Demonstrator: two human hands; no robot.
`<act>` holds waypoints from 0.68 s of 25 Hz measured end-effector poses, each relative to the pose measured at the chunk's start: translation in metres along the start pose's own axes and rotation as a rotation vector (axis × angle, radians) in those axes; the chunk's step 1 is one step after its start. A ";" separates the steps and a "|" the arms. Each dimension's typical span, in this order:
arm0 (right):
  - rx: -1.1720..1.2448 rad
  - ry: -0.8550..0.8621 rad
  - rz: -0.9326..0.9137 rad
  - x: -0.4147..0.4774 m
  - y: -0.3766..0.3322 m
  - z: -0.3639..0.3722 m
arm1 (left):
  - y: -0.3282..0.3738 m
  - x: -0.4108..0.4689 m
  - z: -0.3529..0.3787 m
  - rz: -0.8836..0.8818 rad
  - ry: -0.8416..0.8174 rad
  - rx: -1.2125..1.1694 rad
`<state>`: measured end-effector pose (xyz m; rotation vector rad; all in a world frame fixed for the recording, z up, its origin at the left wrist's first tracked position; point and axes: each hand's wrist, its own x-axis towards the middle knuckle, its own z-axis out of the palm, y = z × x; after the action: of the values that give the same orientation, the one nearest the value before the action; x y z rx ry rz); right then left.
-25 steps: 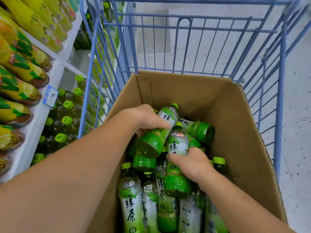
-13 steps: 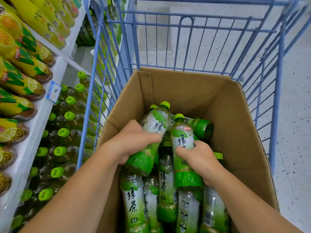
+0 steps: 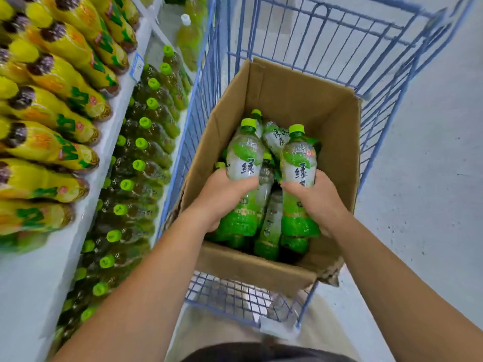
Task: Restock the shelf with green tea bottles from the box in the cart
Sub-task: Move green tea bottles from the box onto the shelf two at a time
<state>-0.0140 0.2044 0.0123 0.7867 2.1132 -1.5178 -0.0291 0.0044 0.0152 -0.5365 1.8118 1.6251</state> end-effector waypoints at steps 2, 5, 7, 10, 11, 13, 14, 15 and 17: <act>-0.039 0.020 -0.028 -0.028 -0.007 -0.008 | 0.000 -0.030 -0.001 0.004 0.019 -0.016; -0.065 0.019 -0.103 -0.066 -0.020 -0.020 | -0.002 -0.070 -0.006 0.031 0.009 -0.027; -0.104 -0.004 -0.152 -0.085 -0.026 -0.027 | -0.006 -0.091 -0.010 0.091 0.044 0.022; -0.174 -0.044 -0.235 -0.107 -0.031 -0.037 | -0.009 -0.123 -0.010 0.165 0.155 0.006; -0.201 -0.068 -0.280 -0.113 -0.033 -0.039 | -0.010 -0.134 -0.009 0.187 0.195 -0.020; -0.260 -0.130 -0.358 -0.125 -0.036 -0.040 | -0.017 -0.158 -0.005 0.218 0.271 -0.092; -0.275 -0.160 -0.387 -0.130 -0.035 -0.039 | -0.022 -0.170 -0.001 0.233 0.301 -0.127; -0.280 -0.195 -0.411 -0.134 -0.035 -0.039 | -0.027 -0.182 0.003 0.244 0.342 -0.157; -0.298 -0.278 -0.453 -0.143 -0.033 -0.038 | -0.039 -0.207 0.012 0.235 0.464 -0.190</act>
<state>0.0710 0.2036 0.1378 -0.0142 2.3163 -1.3660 0.1471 -0.0127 0.1298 -0.8720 2.1259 1.9672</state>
